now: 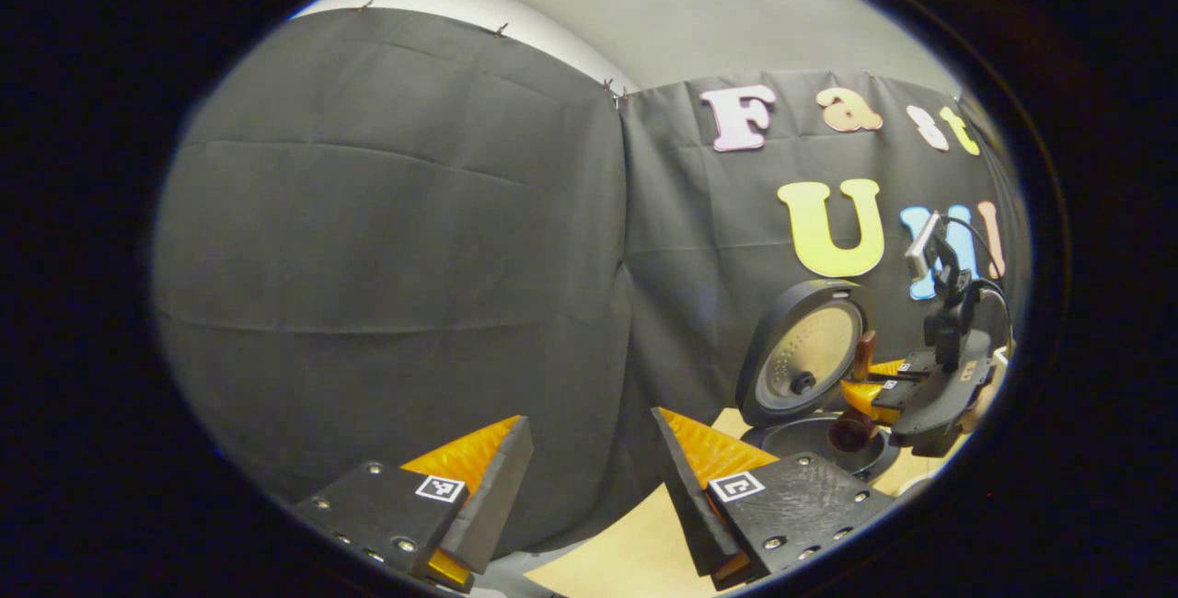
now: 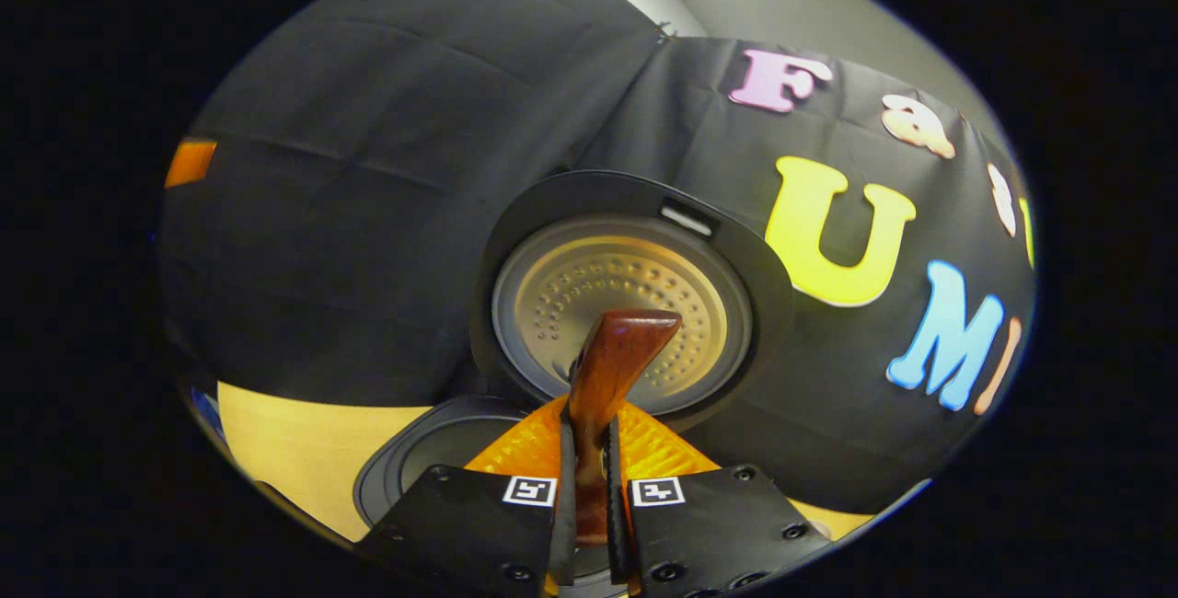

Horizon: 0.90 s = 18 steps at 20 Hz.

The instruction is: Close the left gripper, press the button to open the rice cooker; take a wooden spoon from the chopstick holder with the right hand, scoop a spoonful of rice and pour it into the rice cooker, then put the wooden spoon back into the chopstick holder.

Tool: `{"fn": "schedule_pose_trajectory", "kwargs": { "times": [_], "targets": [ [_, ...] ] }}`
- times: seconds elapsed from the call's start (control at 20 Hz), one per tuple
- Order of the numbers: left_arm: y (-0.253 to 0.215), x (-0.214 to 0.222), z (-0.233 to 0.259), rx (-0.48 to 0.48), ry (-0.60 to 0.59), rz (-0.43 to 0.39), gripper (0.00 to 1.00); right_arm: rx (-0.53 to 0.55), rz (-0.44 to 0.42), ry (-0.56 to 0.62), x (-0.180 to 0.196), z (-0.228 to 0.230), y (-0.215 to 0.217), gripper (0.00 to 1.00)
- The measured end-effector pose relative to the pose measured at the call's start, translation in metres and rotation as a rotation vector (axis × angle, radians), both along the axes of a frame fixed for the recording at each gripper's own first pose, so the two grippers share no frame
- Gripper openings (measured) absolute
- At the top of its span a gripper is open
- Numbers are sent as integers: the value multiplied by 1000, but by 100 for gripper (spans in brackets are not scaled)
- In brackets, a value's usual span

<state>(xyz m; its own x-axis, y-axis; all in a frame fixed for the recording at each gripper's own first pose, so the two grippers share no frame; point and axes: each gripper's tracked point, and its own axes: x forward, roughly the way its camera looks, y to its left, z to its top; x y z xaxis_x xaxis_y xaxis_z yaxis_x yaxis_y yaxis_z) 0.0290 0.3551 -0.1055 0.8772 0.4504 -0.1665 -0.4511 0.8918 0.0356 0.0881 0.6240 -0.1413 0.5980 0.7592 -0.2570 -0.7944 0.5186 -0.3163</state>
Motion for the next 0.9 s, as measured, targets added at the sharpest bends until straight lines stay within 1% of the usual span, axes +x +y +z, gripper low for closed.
{"fn": "schedule_pose_trajectory", "kwargs": {
  "times": [0.05, 0.1, 0.15, 0.2, 0.25, 0.3, 0.35, 0.45, 0.5, 0.7, 0.75, 0.8, 0.85, 0.9],
  "targets": [
    [0, 0, 0, -1, 0, 0, 81, -20, 14, -38, -2, -1, 3, 12],
    [0, 1, 0, -2, -1, 0, 81, -37, 28, -71, -5, 0, 4, 16],
    [1, 1, -1, -4, -1, 1, 81, -48, 37, -101, -6, 0, 5, 16],
    [0, 1, 0, -5, -1, 1, 81, -55, 41, -122, -6, 2, 6, 12],
    [0, 1, -1, -6, -1, 2, 80, -56, 43, -125, -5, 0, 7, 16],
    [0, 1, 0, -7, -3, 0, 80, -50, 40, -105, -5, -1, 6, 16],
    [-1, 1, 1, -7, -4, -3, 81, -34, 33, -66, -4, -2, 5, 16],
    [-2, 1, 3, -1, -7, -10, 80, 14, 2, 41, 1, -4, 2, 16],
    [-3, 2, 5, 1, -9, -13, 81, 45, -17, 99, 4, -4, 0, 16],
    [-7, 3, 10, -9, -16, -27, 80, 183, -96, 338, 16, -2, -17, 16],
    [-9, 5, 12, -8, -20, -33, 80, 218, -119, 379, 19, 2, -21, 16],
    [-11, 7, 13, -8, -21, -41, 80, 250, -139, 410, 22, 6, -27, 13],
    [-17, 15, 12, -8, -22, -52, 80, 283, -158, 430, 23, 12, -34, 13],
    [-23, 23, 13, -8, -25, -63, 81, 314, -176, 443, 25, 19, -43, 16]
  ]
}}
